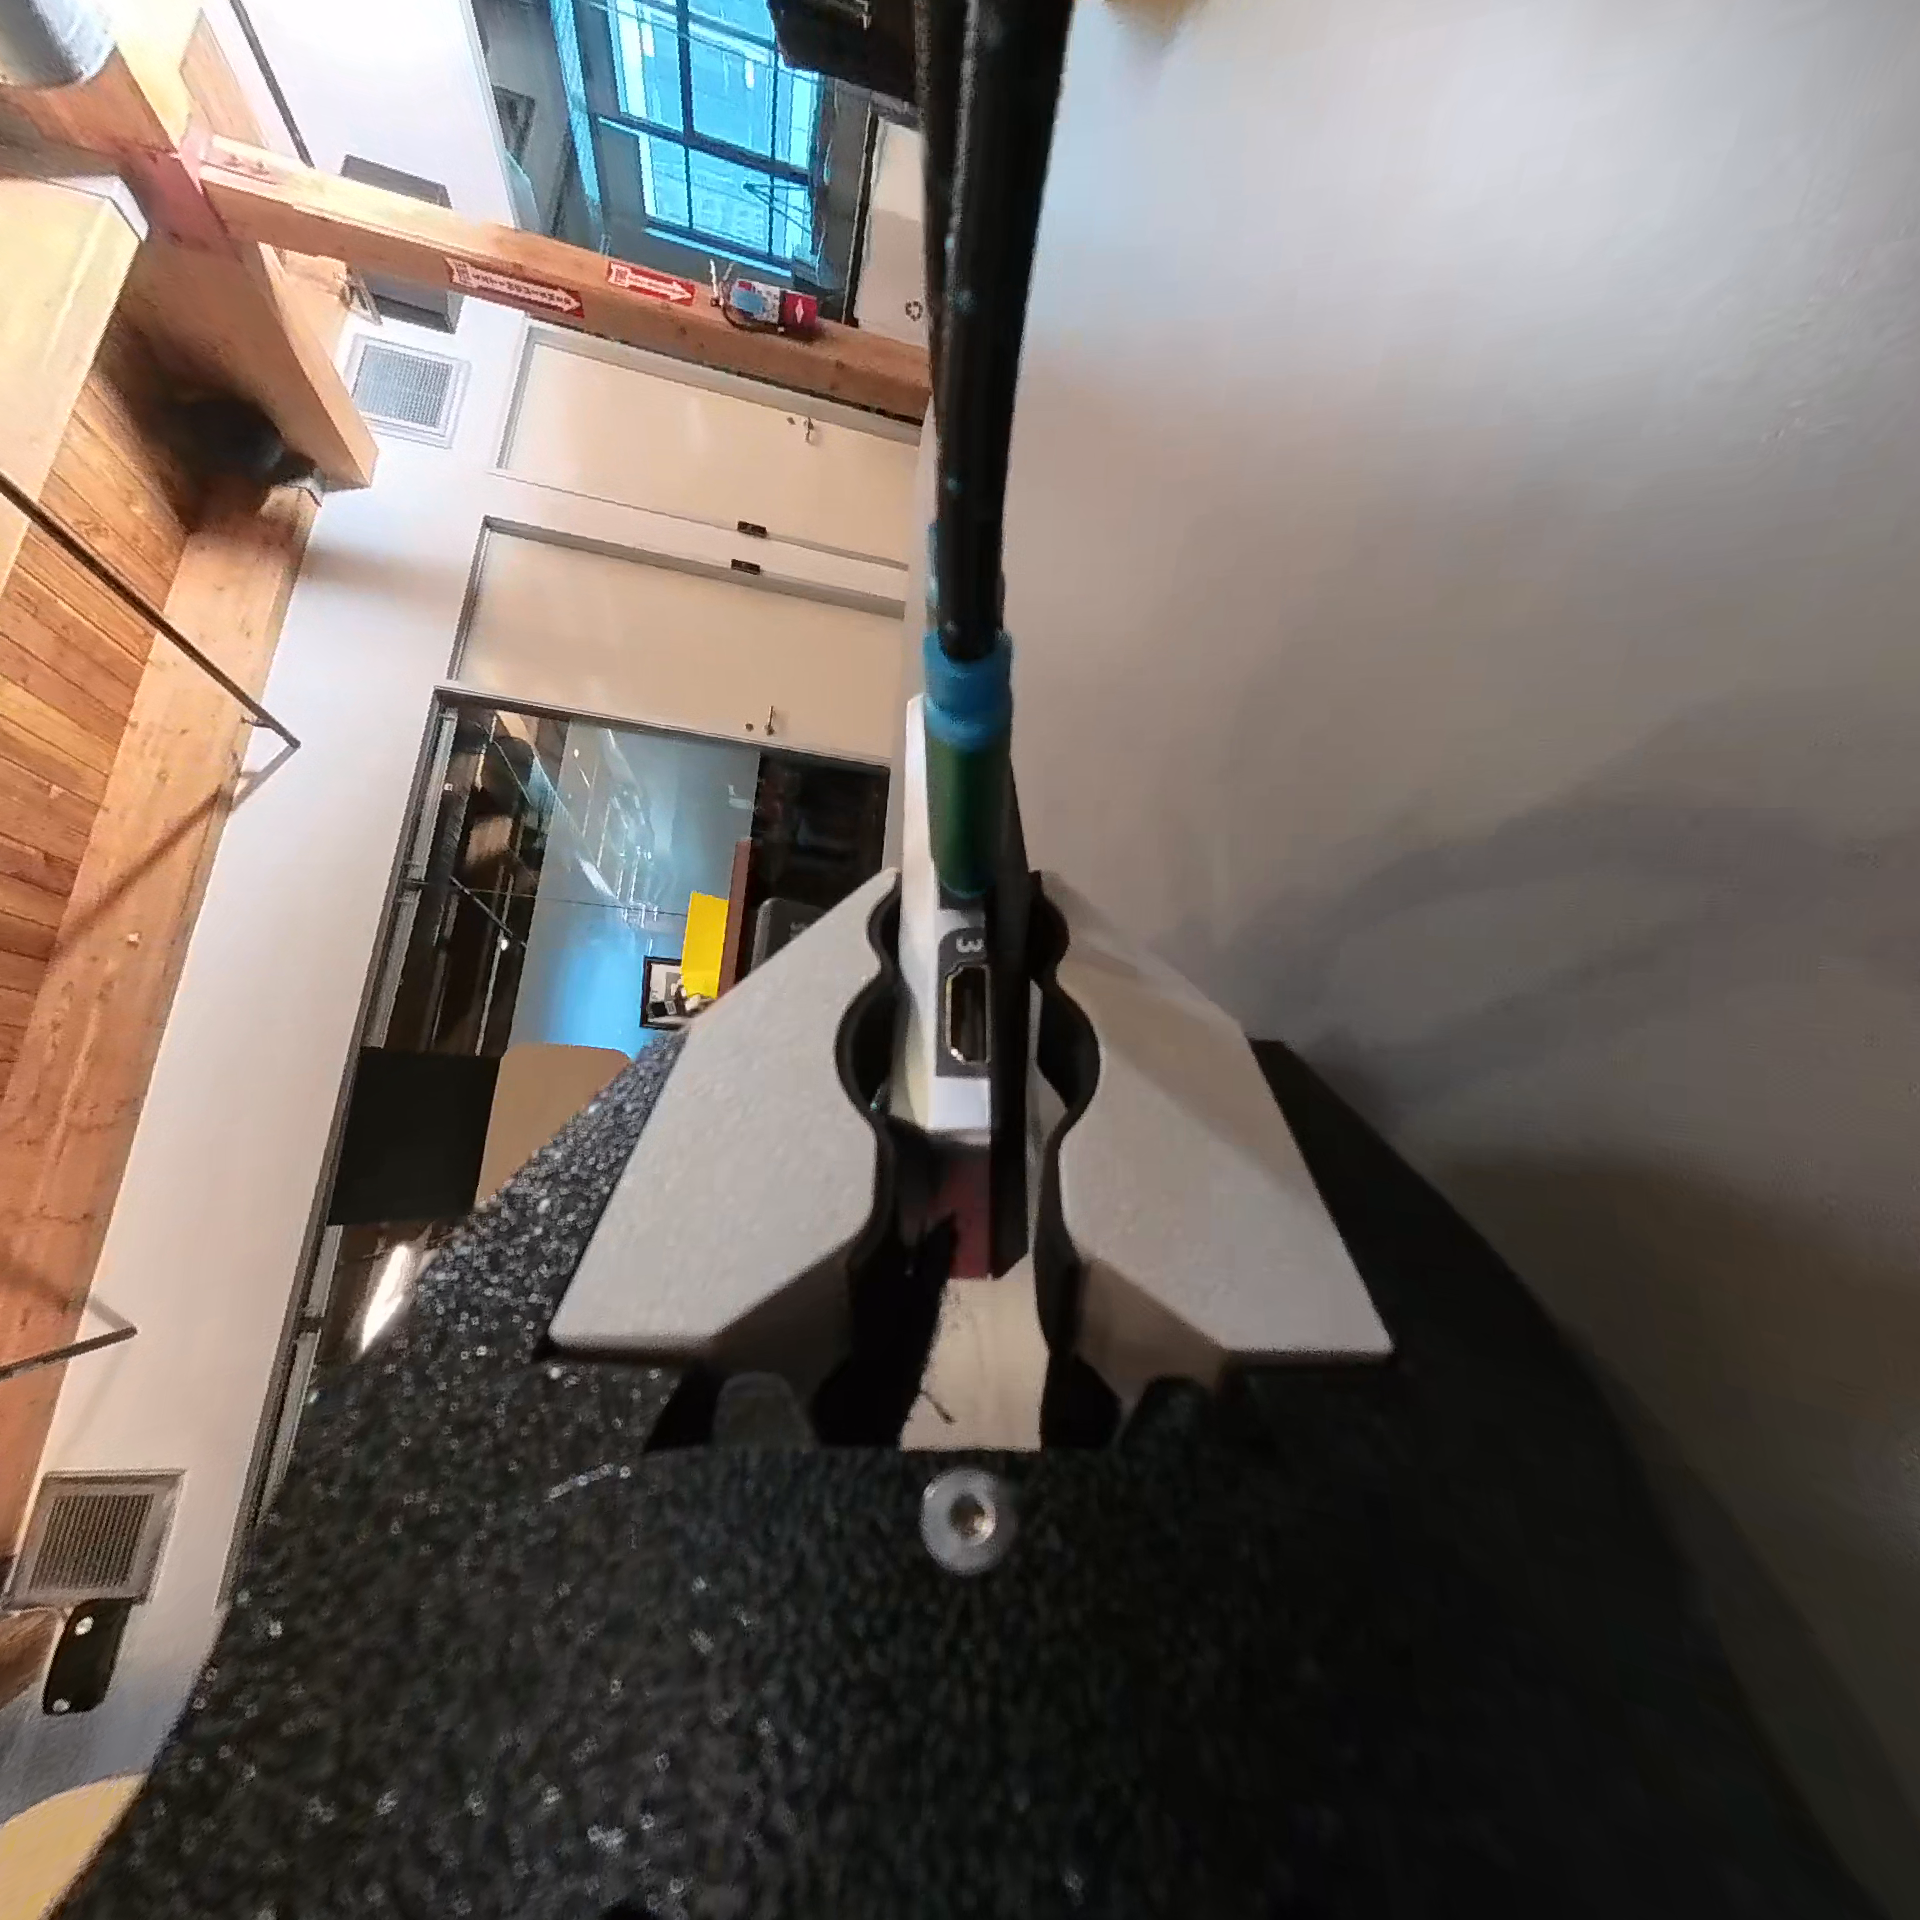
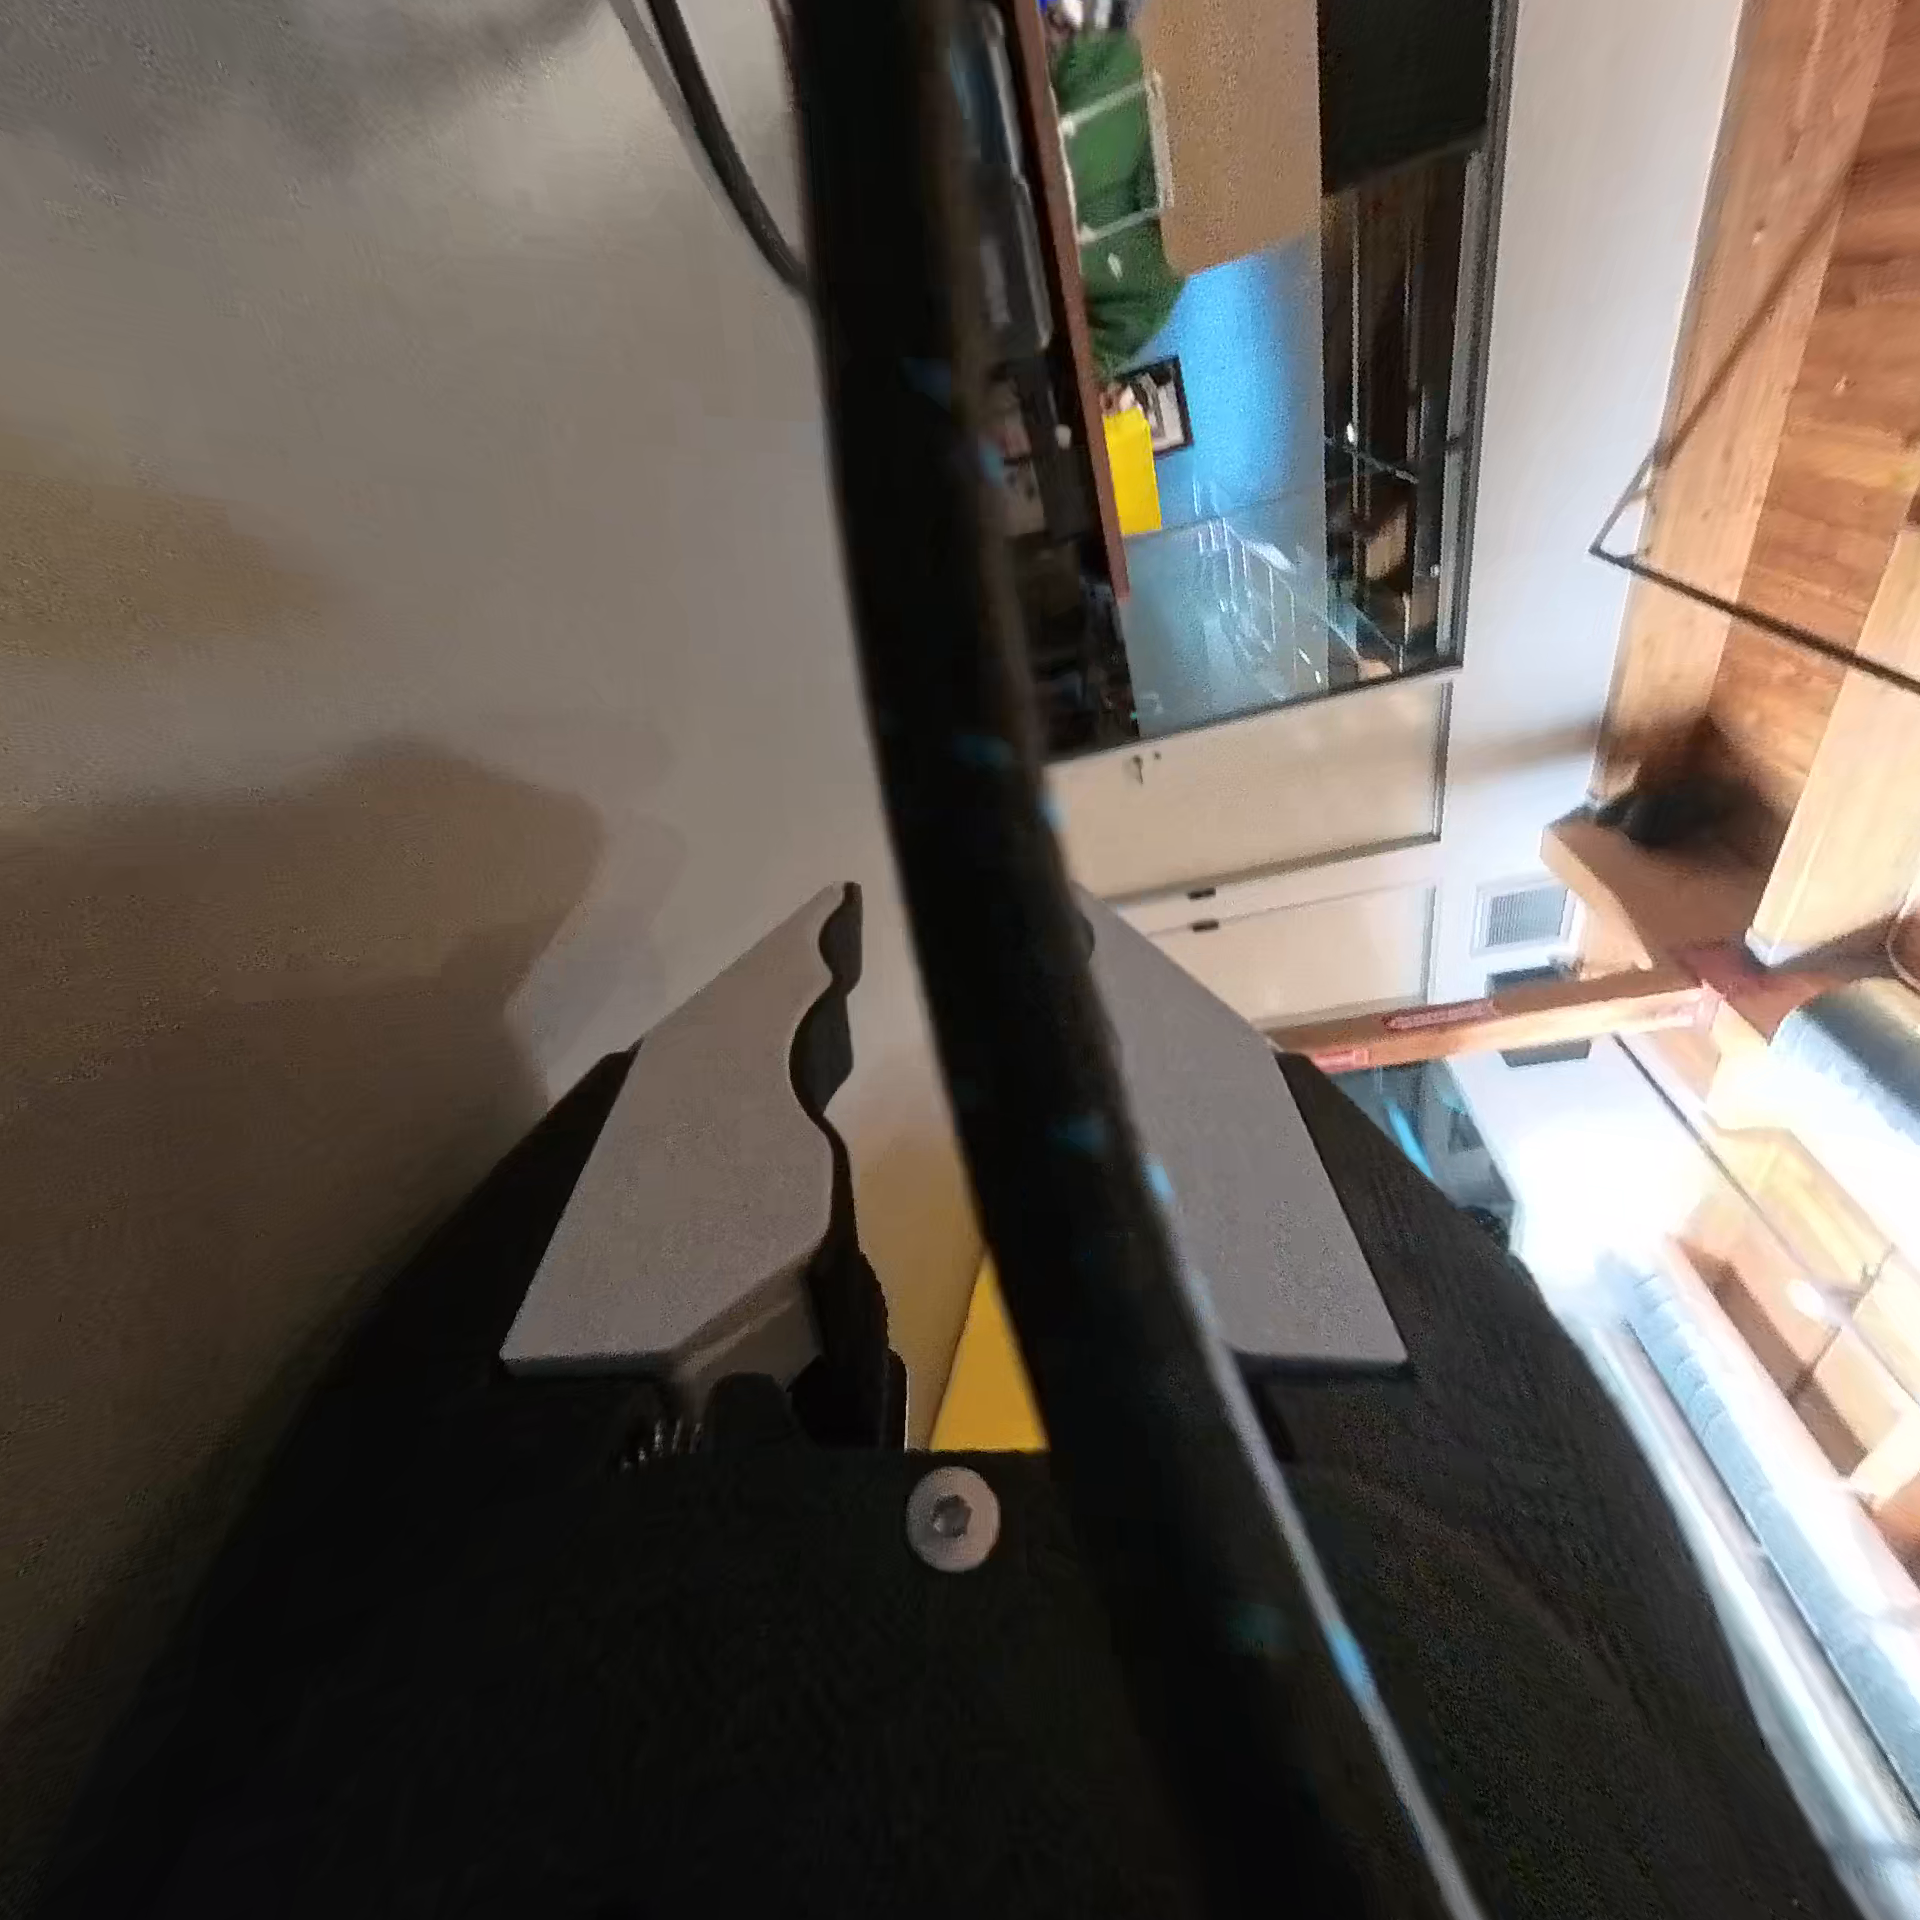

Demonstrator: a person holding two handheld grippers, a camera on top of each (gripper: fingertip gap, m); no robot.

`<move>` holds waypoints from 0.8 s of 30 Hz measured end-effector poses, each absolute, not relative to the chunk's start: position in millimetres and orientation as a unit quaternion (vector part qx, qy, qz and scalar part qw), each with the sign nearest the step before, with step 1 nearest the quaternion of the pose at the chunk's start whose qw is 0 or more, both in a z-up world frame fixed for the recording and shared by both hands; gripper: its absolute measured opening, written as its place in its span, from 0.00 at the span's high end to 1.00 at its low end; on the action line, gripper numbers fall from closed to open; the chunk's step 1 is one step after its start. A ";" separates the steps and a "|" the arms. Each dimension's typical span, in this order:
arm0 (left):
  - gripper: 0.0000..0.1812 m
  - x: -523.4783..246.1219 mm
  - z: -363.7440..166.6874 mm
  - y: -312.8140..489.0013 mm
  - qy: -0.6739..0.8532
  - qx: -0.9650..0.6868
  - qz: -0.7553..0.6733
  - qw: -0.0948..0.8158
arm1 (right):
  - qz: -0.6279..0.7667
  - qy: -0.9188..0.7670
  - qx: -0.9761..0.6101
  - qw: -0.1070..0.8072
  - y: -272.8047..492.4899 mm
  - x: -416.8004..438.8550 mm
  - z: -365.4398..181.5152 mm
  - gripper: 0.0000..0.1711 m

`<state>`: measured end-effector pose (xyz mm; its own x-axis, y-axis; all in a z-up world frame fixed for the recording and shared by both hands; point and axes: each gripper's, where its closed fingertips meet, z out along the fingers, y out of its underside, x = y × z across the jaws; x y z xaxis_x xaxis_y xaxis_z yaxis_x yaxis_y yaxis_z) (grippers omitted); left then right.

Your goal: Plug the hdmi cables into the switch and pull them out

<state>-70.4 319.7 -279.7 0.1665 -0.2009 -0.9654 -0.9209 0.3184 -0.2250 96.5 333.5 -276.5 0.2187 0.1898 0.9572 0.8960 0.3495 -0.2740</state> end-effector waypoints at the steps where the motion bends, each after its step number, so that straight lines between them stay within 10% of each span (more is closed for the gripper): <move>1: 0.89 -72.6 -280.1 321.2 0.564 -0.499 0.308 0.581 | -0.296 -0.547 -0.496 0.606 335.5 100.4 -275.3 0.79; 17: 0.89 -67.4 -294.5 326.9 0.571 -0.533 0.273 0.562 | -0.537 -0.569 -0.350 0.516 296.6 247.1 -164.4 0.78; 24: 0.88 -67.6 -299.1 326.1 0.580 -0.536 0.275 0.549 | -0.099 -0.648 -0.415 0.631 260.3 78.4 -176.3 0.80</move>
<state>-67.6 326.1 -299.1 0.1764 -0.3194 -0.9311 -0.9230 0.2749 -0.2692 78.4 260.3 -176.3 0.1401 0.4125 0.9001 0.6628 0.6363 -0.3947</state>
